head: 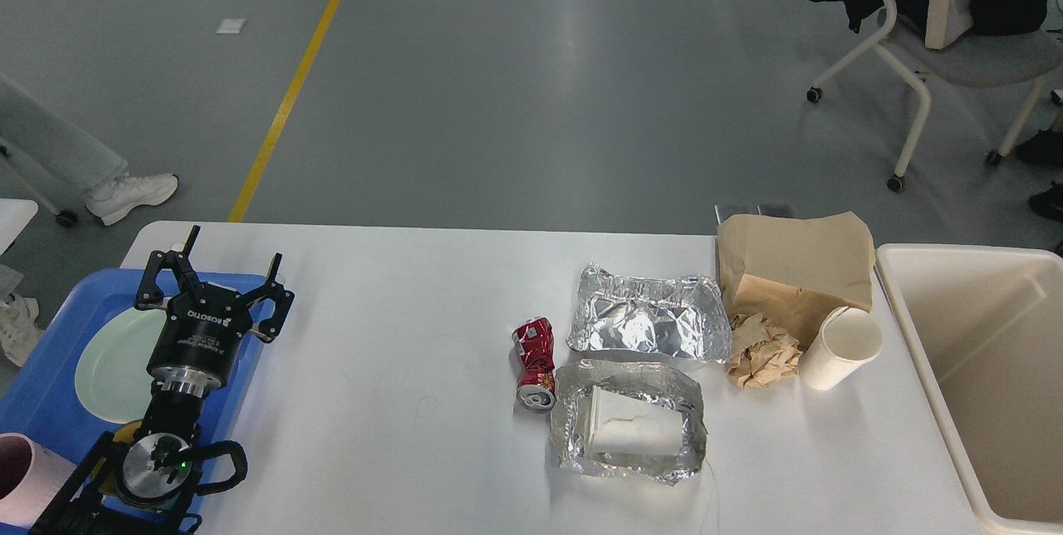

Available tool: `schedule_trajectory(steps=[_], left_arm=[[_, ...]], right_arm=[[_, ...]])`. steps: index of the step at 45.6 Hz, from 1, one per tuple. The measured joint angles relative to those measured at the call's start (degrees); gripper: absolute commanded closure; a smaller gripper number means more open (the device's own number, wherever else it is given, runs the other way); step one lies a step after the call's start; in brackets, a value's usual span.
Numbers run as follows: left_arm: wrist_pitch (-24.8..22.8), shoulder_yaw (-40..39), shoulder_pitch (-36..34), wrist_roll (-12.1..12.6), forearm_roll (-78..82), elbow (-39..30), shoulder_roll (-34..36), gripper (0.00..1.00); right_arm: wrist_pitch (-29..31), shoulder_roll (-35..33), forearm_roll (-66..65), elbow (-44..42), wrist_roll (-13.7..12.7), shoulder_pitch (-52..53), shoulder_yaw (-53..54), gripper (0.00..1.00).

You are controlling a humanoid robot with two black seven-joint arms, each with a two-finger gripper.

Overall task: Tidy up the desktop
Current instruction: 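Drop the paper bag into the white bin and open the right gripper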

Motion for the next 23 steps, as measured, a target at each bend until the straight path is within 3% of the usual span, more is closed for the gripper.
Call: schedule_trajectory(steps=[7, 14, 23], left_arm=[[0.0, 0.0, -0.01, 0.0, 0.0, 0.0, 0.0, 0.04], [0.0, 0.0, -0.05, 0.0, 0.0, 0.0, 0.01, 0.04], [0.0, 0.0, -0.08, 0.0, 0.0, 0.0, 0.0, 0.04]], right_arm=[[-5.94, 6.13, -0.05, -16.79, -0.09, -21.72, 12.56, 1.0], [-11.87, 16.4, -0.01, -33.07, -0.44, -38.89, 19.6, 1.0], [-21.0, 23.53, 0.01, -40.35, -1.99, -49.29, 24.06, 1.0]])
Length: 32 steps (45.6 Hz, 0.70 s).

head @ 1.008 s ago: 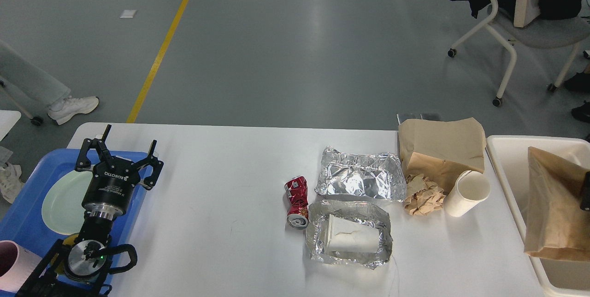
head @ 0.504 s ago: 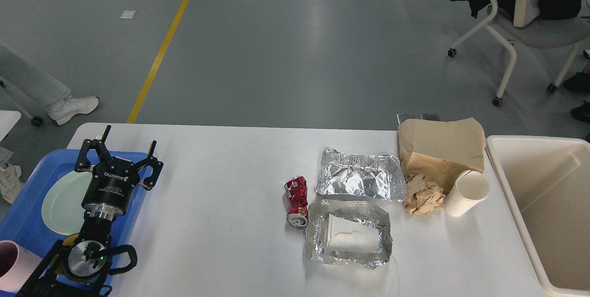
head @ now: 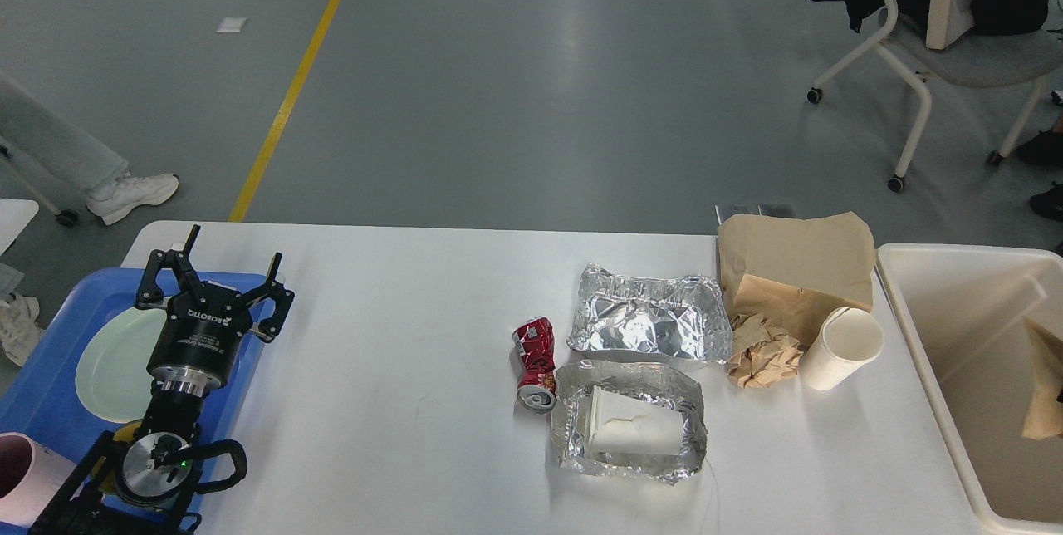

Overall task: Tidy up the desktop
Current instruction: 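Drop the paper bag into the white bin and open the right gripper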

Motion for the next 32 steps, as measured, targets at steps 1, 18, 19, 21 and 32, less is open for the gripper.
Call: schedule_trajectory(steps=[1, 18, 19, 21, 32], left_arm=[[0.0, 0.0, 0.0, 0.0, 0.0, 0.0, 0.0, 0.04], [0.0, 0.0, -0.02, 0.0, 0.0, 0.0, 0.0, 0.04], [0.0, 0.0, -0.02, 0.0, 0.0, 0.0, 0.0, 0.04], [0.0, 0.0, -0.02, 0.0, 0.0, 0.0, 0.0, 0.04], [0.0, 0.0, -0.02, 0.0, 0.0, 0.0, 0.0, 0.04]], right_arm=[[-0.8, 0.47, 0.0, -0.04, -0.07, -0.6, 0.14, 1.0], [-4.06, 4.52, 0.0, -0.09, -0.38, -4.59, 3.98, 1.0], [-4.06, 4.6, 0.0, -0.09, -0.39, -4.6, 3.99, 1.0], [-4.06, 4.76, 0.0, -0.09, -0.39, -4.6, 4.01, 1.0], [-3.88, 5.56, 0.0, -0.01, -0.39, -5.18, 4.12, 1.0]])
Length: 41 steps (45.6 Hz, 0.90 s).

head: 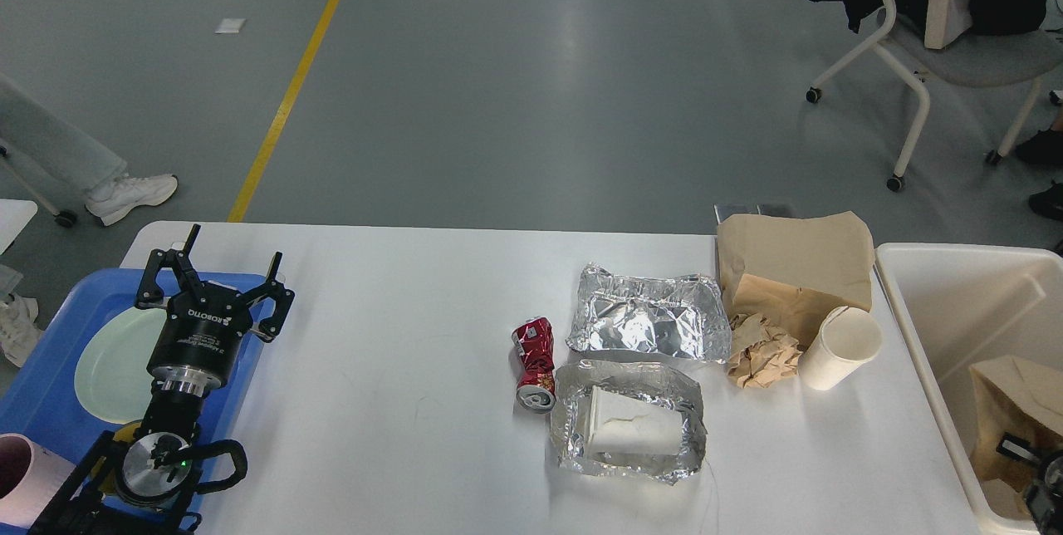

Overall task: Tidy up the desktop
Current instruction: 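Drop the paper bag into the white bin and open the right gripper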

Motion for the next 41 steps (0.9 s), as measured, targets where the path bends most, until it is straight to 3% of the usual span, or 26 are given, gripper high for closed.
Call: schedule_trajectory(steps=[2, 3, 10, 19, 41], left_arm=[[0.0, 0.0, 0.0, 0.0, 0.0, 0.0, 0.0, 0.04], [0.0, 0.0, 0.0, 0.0, 0.0, 0.0, 0.0, 0.04], [0.0, 0.0, 0.0, 0.0, 0.0, 0.0, 0.0, 0.04], [0.0, 0.0, 0.0, 0.0, 0.0, 0.0, 0.0, 0.04], [0.0, 0.0, 0.0, 0.0, 0.0, 0.0, 0.0, 0.04]], right_arm=[[0.0, 0.11, 0.0, 0.01, 0.0, -0.19, 0.01, 1.0], [0.0, 0.15, 0.0, 0.01, 0.0, -0.26, 0.05, 0.93], [-1.46, 0.22, 0.0, -0.14, 0.12, -0.45, 0.34, 0.02], [-6.54, 0.39, -0.05, -0.08, 0.48, -0.48, 0.18, 0.0], [-7.44, 0.59, -0.09, 0.03, 0.45, -0.48, 0.22, 0.0]])
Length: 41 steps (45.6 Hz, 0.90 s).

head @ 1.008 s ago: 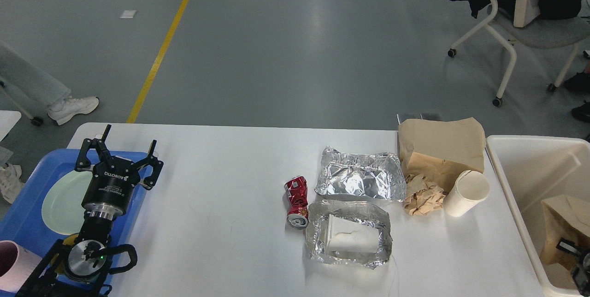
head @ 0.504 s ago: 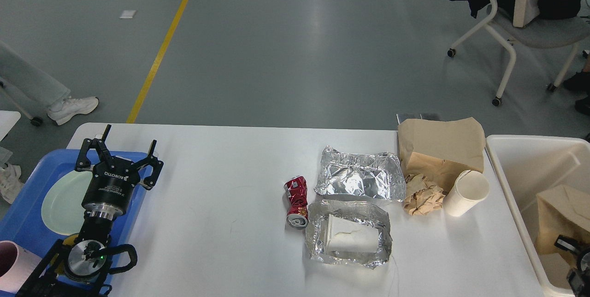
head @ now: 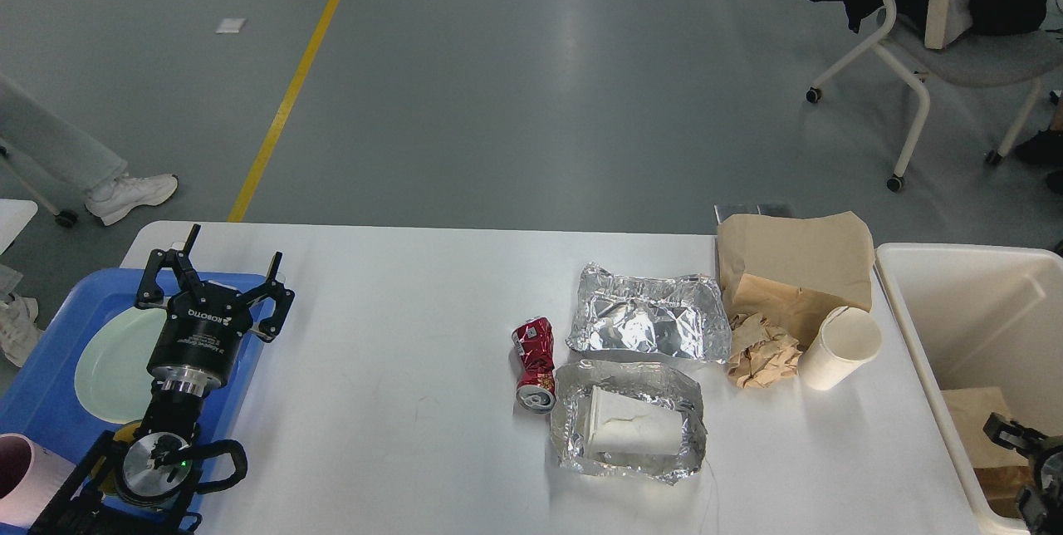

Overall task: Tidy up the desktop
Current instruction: 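Drop the paper bag into the white bin and open the right gripper, then raise the right gripper and move it over the brown paper box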

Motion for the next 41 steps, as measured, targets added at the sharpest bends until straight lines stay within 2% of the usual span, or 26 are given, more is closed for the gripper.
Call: schedule_trajectory(steps=[13, 20, 27, 32, 36, 37, 41], left_arm=[[0.0, 0.0, 0.0, 0.0, 0.0, 0.0, 0.0, 0.04], [0.0, 0.0, 0.0, 0.0, 0.0, 0.0, -0.02, 0.04], [0.0, 0.0, 0.0, 0.01, 0.0, 0.0, -0.02, 0.04], [0.0, 0.0, 0.0, 0.07, -0.01, 0.0, -0.02, 0.04], [0.0, 0.0, -0.01, 0.09, 0.0, 0.0, -0.01, 0.04], [0.0, 0.0, -0.01, 0.09, -0.01, 0.0, 0.01, 0.04], [0.0, 0.0, 0.0, 0.09, -0.02, 0.0, 0.02, 0.04]], right_arm=[[0.7, -3.34, -0.11, 4.5, -0.02, 2.05, -0.07, 0.0], [2.82, -10.12, -1.66, 14.93, -0.51, 8.98, -1.23, 0.0], [6.86, -18.37, -6.72, 32.35, -3.67, 23.88, -7.57, 0.0], [10.6, -21.75, -8.25, 44.42, -5.84, 37.1, -15.34, 0.0], [16.36, -22.13, -8.36, 52.74, -6.96, 50.38, -24.52, 0.0], [19.86, -21.57, -8.35, 55.61, -7.25, 56.03, -28.48, 0.0], [28.5, -18.73, -8.25, 59.21, -7.47, 66.27, -34.48, 0.0]])
